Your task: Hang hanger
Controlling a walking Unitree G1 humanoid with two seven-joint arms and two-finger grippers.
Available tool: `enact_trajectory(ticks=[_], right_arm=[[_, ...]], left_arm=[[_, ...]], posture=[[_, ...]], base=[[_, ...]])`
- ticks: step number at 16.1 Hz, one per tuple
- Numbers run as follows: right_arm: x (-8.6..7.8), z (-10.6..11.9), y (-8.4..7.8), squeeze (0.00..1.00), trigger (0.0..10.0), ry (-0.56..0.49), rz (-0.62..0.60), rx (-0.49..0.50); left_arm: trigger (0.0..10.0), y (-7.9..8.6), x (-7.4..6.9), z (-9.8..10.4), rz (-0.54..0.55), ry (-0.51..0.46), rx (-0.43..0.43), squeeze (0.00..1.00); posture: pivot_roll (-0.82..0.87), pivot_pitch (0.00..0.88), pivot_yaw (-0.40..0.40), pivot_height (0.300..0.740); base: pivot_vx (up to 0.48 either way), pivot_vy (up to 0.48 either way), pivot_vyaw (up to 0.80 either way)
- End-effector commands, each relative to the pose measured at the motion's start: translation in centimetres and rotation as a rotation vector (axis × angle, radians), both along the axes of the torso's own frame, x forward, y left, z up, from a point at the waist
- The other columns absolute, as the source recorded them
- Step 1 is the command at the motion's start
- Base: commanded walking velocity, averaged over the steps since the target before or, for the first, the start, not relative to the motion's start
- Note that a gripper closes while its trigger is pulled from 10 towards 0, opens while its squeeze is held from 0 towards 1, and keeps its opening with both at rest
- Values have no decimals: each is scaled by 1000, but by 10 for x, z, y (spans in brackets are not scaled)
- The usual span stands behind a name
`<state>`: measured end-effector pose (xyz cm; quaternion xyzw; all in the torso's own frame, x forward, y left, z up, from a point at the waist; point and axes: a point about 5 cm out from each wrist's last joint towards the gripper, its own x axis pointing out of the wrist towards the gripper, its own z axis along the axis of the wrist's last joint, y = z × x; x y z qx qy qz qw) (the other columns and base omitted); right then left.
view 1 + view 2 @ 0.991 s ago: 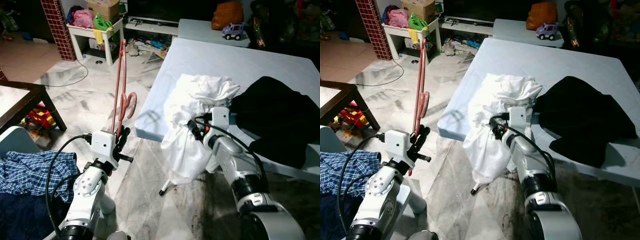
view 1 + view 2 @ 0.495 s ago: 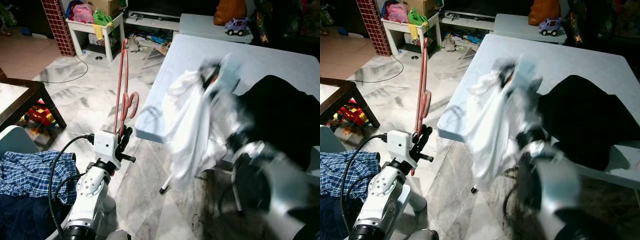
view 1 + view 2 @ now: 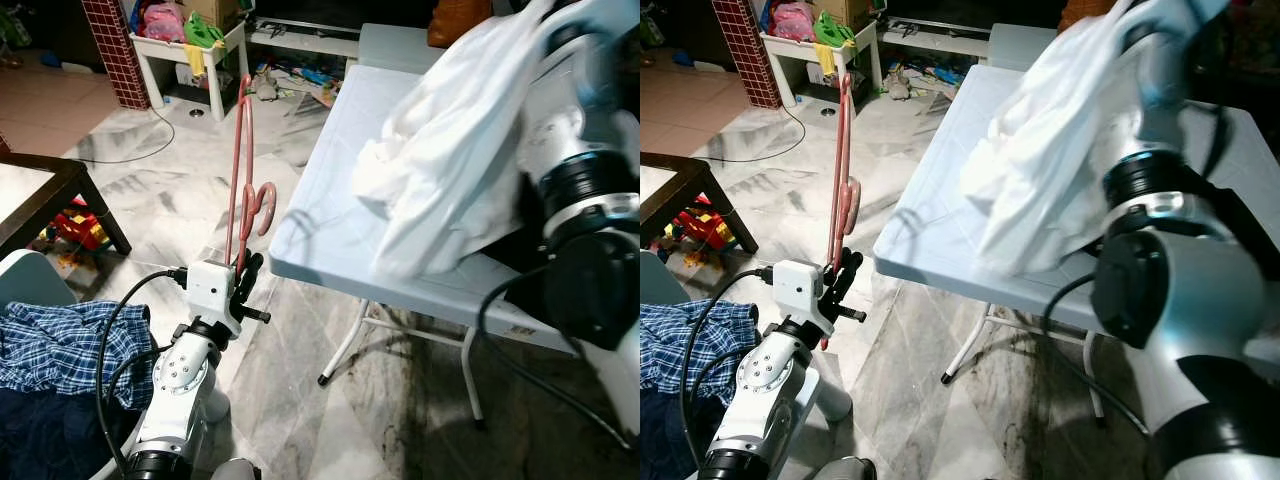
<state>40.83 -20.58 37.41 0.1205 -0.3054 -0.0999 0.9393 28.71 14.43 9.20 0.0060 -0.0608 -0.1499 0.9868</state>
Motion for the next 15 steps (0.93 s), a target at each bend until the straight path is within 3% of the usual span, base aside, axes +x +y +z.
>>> enact_trajectory(ticks=[1, 4, 5, 6, 7, 8, 9, 10, 13, 15], right_arm=[[-6, 15, -3, 0, 0, -63, -37, -48], [-5, 11, 0, 0, 0, -48, -57, -175], [2, -13, 8, 0, 7961, 34, -4, -246], [10, -53, 20, 569, 10000, 187, 105, -338], [12, -64, 22, 569, 10000, 233, 133, -358], [14, -105, 29, 1000, 10000, 419, 251, -422], [13, -128, 31, 1000, 10000, 509, 314, -474], [5, -168, 28, 1000, 10000, 667, 399, -622], [0, -178, 20, 1000, 10000, 698, 441, -673], [0, -169, 8, 1000, 10000, 658, 407, -658]], left_arm=[[10000, 0, -1, -1, 3, -1, 3, 0], [10000, -2, 0, -1, -1, -5, 1, 0], [10000, -4, 0, -1, -4, -5, -1, 0], [10000, -6, -1, -2, -8, -3, -4, 0], [10000, -6, -1, -2, -8, -2, -5, 0], [10000, -6, -2, -3, -10, 3, -7, 0], [10000, -7, -3, -4, -13, 7, -8, 0], [10000, -7, -3, -6, -17, 14, -7, 0], [10000, -8, -2, -5, -26, 15, -8, 0], [10000, -10, 0, -4, -35, 14, -9, 0]], posture=[[186, 44, -91, 740], [175, 49, -94, 740], [176, 50, -96, 740], [178, 53, -97, 740], [178, 53, -97, 740], [172, 59, -98, 740], [172, 59, -98, 740], [166, 60, -96, 740], [146, 62, -89, 740], [138, 60, -87, 740]], base=[[0, 0, 0], [0, 0, 0], [0, 0, 0], [0, 0, 0], [0, 0, 0], [0, 0, 0], [0, 0, 0], [0, 0, 0], [0, 0, 0], [0, 0, 0]])
